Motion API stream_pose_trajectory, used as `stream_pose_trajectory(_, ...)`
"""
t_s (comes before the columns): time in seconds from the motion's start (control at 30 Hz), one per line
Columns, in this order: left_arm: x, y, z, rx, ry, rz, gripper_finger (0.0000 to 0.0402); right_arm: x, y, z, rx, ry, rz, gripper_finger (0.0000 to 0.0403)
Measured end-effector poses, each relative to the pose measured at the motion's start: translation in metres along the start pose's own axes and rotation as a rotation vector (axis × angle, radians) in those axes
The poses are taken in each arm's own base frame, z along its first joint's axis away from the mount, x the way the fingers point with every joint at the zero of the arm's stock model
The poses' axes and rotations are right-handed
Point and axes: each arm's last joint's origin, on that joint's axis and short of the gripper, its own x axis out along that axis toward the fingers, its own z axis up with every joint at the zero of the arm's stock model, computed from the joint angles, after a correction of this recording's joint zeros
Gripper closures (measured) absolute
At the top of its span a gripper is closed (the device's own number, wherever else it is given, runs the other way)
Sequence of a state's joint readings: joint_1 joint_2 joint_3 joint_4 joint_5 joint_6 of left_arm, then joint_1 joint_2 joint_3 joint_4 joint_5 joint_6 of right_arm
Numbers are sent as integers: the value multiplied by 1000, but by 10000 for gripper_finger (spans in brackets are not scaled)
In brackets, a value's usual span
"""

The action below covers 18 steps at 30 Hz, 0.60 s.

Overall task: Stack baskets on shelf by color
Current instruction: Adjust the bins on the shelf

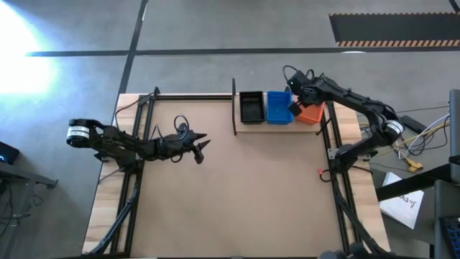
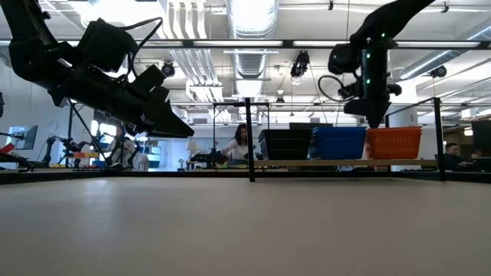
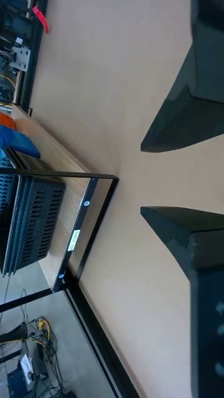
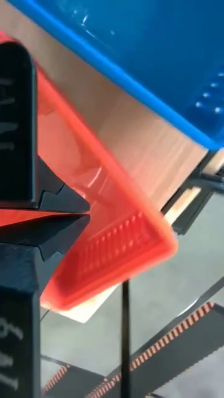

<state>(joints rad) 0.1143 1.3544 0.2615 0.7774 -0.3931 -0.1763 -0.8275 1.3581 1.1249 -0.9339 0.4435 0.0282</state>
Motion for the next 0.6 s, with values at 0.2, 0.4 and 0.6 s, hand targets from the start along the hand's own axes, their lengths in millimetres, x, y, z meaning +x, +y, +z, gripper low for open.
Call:
stream_pose_trajectory(0.2, 0, 0, 0, 0, 1, -2, 265, 22, 12, 11, -80, -4, 40, 394)
stream_pose_trajectory(0.4, 0, 0, 0, -1, 3, -15, 265, 23, 22, 16, -188, -53, 237, 394)
stream_pose_trajectory(0.6, 0, 0, 0, -1, 3, -16, 265, 1, 18, 8, -207, -91, 247, 394)
